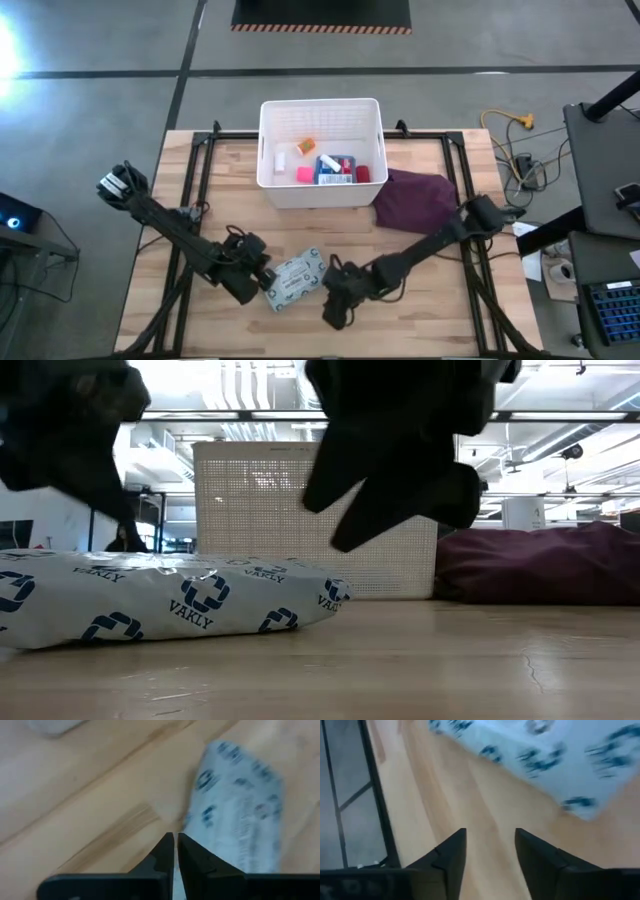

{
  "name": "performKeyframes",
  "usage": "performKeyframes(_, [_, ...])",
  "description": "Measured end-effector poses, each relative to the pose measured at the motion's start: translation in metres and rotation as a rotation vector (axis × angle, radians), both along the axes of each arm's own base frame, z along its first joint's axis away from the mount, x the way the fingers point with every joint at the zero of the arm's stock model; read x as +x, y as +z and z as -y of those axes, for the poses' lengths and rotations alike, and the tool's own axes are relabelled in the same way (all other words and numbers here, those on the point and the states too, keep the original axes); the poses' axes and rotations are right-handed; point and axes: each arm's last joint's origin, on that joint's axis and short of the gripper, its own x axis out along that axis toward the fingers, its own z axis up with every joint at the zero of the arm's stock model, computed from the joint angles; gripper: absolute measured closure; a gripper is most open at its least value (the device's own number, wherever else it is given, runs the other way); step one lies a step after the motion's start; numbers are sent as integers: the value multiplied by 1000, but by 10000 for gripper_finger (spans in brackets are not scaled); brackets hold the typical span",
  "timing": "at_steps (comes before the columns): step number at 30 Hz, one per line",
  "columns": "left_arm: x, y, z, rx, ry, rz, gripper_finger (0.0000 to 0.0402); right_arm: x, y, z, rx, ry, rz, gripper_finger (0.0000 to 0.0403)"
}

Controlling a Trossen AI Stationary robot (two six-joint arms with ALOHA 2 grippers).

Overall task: Pick & place medical supplies in basket/bin
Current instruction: Put the white mailer bag into the white bin

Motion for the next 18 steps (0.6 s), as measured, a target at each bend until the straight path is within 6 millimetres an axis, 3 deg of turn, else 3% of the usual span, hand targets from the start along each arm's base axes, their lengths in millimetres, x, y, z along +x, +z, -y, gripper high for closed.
performKeyframes(4, [-4, -14, -3, -10, -1, -12, 396, 15, -6, -17, 2, -14, 17, 279])
performKeyframes(9, [-7, -32, -10, -29, 11, 8, 396, 31, -18, -25, 10, -36, 5, 288])
performKeyframes(18, [-7, -61, -23, -128, 22, 103, 396, 38, -3, -23, -48, -178, 38, 289])
